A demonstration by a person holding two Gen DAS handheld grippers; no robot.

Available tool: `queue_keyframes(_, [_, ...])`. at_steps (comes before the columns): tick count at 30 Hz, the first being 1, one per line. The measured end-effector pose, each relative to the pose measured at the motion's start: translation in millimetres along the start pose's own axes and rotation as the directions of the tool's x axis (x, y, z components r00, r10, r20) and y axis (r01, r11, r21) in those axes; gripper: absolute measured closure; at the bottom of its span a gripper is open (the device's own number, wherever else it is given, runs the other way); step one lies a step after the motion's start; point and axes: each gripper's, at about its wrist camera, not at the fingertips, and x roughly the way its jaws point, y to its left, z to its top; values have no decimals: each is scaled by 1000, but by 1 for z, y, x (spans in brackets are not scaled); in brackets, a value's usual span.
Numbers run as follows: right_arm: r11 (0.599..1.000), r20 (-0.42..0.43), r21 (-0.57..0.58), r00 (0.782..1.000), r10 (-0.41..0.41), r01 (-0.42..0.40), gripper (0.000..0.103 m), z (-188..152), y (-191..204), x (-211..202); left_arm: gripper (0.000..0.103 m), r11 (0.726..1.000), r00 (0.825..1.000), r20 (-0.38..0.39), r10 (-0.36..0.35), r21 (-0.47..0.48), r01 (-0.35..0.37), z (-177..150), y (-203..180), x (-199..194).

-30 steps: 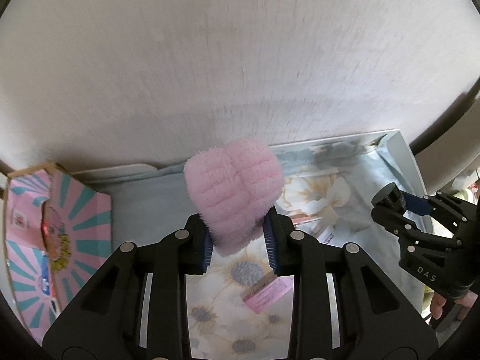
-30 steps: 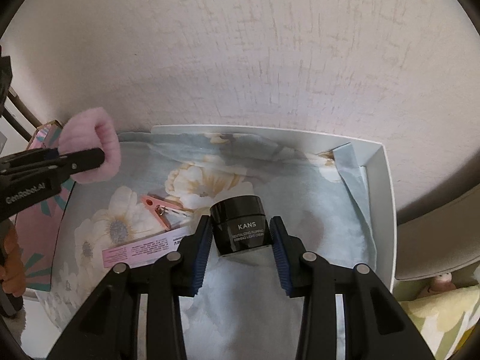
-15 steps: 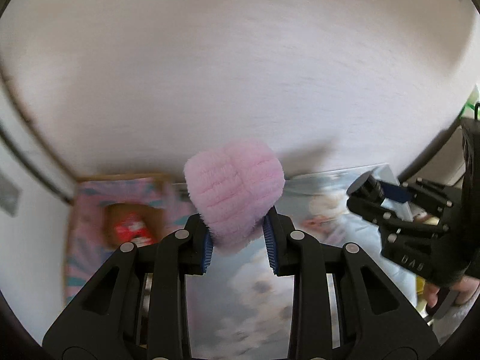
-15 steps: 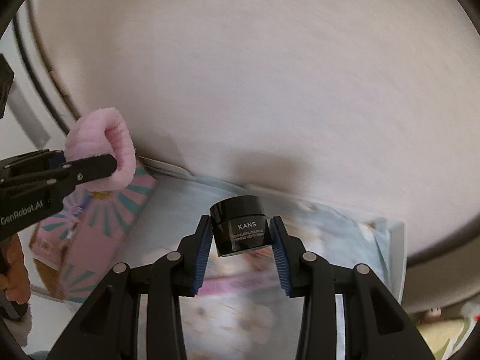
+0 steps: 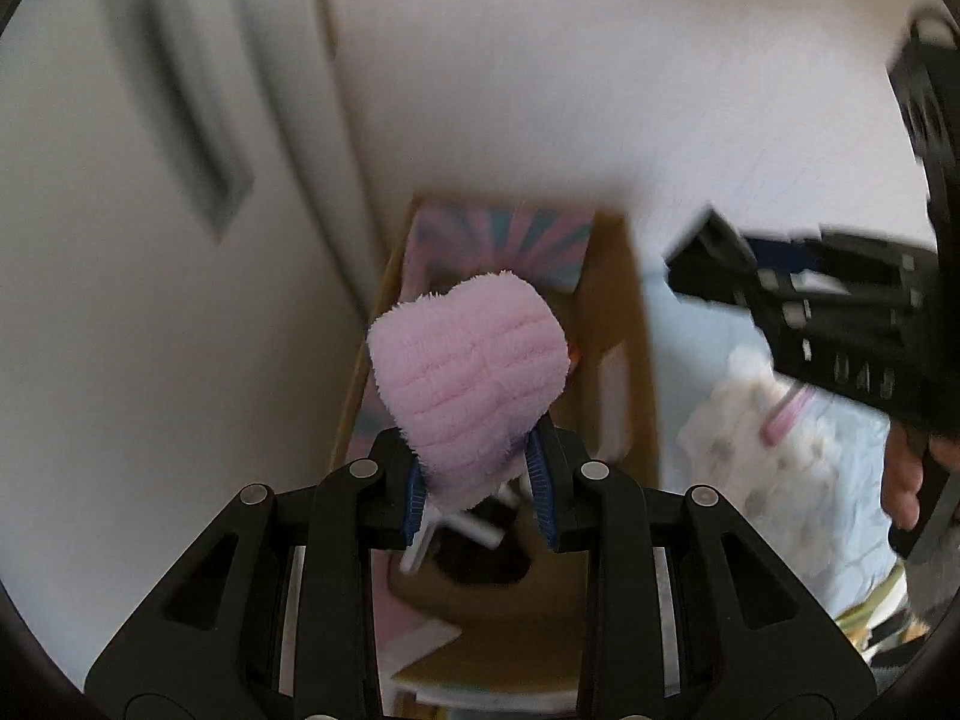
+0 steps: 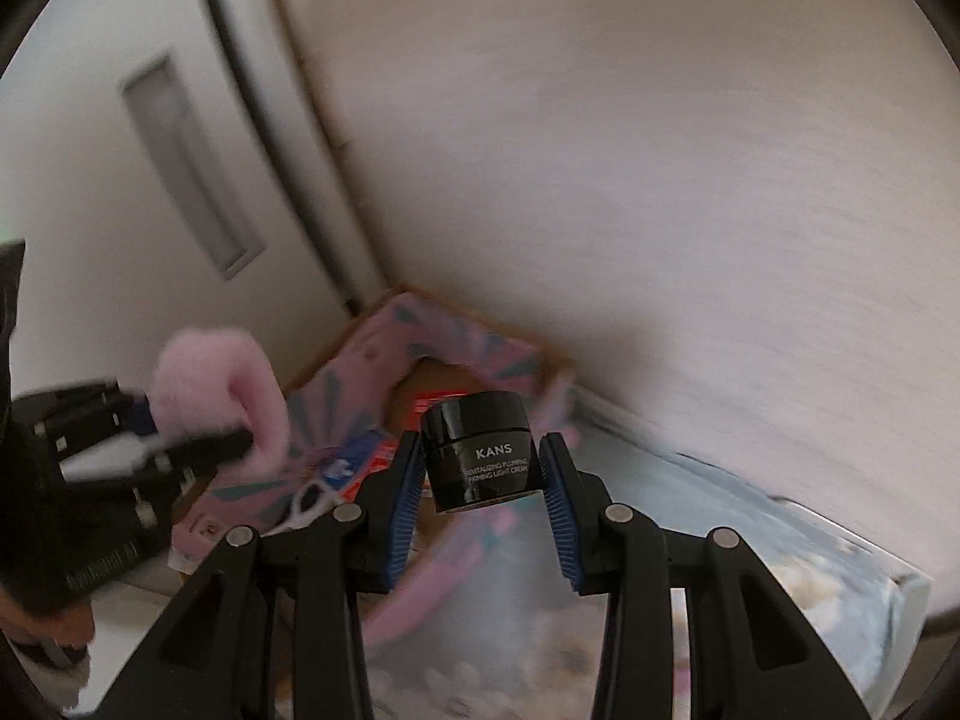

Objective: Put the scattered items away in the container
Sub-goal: 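Lift the pink scrunchie and black jar with both grippers toward the cardboard box, then open both grippers over the cardboard box to drop the scrunchie and jar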

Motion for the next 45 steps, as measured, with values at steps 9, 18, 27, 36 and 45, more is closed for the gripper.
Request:
queue_keyframes(9, [996, -156, -75, 987, 35, -47, 67, -7, 51, 82, 77, 996, 985, -150, -87, -27, 84, -59, -13, 71])
queue_keyframes(18, [996, -222, -75, 974, 33, -51, 67, -21, 60, 96, 77, 995, 979, -179, -100, -16, 98, -71, -8, 83])
queue_keyframes(27, [998, -189, -34, 981, 41, -48, 57, -23, 52, 84, 17, 995, 983, -154, -98, 2, 99, -66, -6, 67])
queue_keyframes(36, [998, -83, 51, 995, 46, -42, 43, -24, 31, 39, 16, 995, 987, -127, -99, 11, 101, -69, -9, 51])
queue_keyframes(45, [987, -59, 155, 997, 49, -39, 43, -36, 27, 13, 16, 992, 985, -120, -122, -4, 123, -65, -23, 43])
